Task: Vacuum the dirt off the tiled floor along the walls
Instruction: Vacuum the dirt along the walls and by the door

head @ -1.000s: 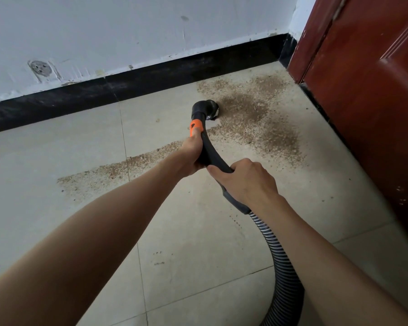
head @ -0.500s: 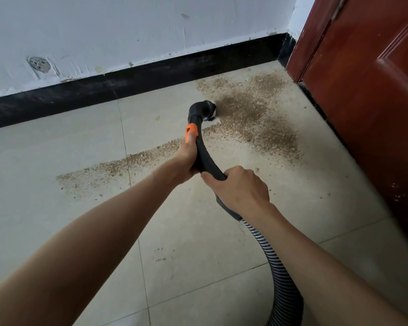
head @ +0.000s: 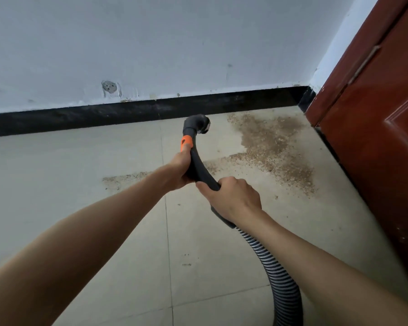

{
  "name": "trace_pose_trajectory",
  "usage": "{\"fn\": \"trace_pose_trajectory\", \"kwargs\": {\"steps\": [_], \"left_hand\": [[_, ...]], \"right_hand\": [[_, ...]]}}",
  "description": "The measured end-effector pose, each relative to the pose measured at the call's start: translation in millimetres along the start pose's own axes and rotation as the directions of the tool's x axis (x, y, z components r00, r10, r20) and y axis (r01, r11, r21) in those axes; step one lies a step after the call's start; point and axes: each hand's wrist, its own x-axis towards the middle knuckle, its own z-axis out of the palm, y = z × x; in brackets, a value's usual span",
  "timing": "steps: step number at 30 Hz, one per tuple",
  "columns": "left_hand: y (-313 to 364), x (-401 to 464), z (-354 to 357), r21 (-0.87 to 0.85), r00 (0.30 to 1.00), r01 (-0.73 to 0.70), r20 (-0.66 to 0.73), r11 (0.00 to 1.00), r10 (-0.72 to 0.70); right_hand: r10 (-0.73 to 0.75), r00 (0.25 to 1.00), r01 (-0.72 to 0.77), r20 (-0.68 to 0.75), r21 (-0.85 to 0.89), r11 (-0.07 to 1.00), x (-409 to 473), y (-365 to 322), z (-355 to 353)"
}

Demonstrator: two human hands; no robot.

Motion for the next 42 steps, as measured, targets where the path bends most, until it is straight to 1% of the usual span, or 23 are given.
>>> {"fn": "trace_pose_trajectory", "kwargs": {"steps": [4, 7, 9, 11, 14, 16, 19, 23, 30, 36, 42], "left_hand": [[26, -27, -54, -0.078, 0.993, -0.099, -0.075, 0.992, 0.093], [26, -44, -104, -0.191, 0.987, -0.117, -0.133, 0.975, 0.092], [12, -54, -138, -0.262, 0.981, -0.134, -0.174, 0.956, 0.090], [-7, -63, -168, -0.297, 0.977, -0.152, -0.190, 0.943, 0.097], [-36, -71, -202, -0.309, 0.976, -0.143, -0.203, 0.940, 0.082], [-51, -76, -215, -0.304, 0.970, -0.138, -0.232, 0.943, 0.067], [-74, -76, -226, -0.298, 0.967, -0.117, -0.250, 0.947, 0.040], [-98, -75, -230, -0.317, 0.972, -0.082, -0.236, 0.945, 0.005], [-114, -73, -233, -0.314, 0.956, -0.086, -0.292, 0.945, -0.010], [-114, -72, -227, -0.263, 0.957, -0.075, -0.290, 0.962, -0.005], [-88, -69, -227, -0.257, 0.954, -0.077, -0.300, 0.963, -0.004]], "right_hand": [[-0.128, 0.992, 0.128, 0.014, -0.027, 0.991, -5, -60, -3], [-0.222, 0.974, 0.225, 0.035, -0.094, 0.970, -11, -101, 12], [-0.257, 0.964, 0.264, 0.068, -0.129, 0.956, -20, -121, 32], [-0.277, 0.955, 0.291, 0.109, -0.144, 0.946, -28, -133, 54], [-0.283, 0.944, 0.305, 0.170, -0.124, 0.944, -39, -141, 88], [-0.276, 0.943, 0.298, 0.184, -0.102, 0.949, -48, -141, 106], [-0.275, 0.938, 0.299, 0.209, -0.097, 0.949, -59, -135, 124], [-0.259, 0.932, 0.295, 0.253, -0.117, 0.948, -64, -125, 137], [-0.262, 0.919, 0.309, 0.294, -0.129, 0.942, -69, -120, 147], [-0.257, 0.922, 0.297, 0.289, -0.106, 0.949, -70, -115, 142], [-0.246, 0.912, 0.283, 0.329, -0.070, 0.957, -52, -132, 132]]}}
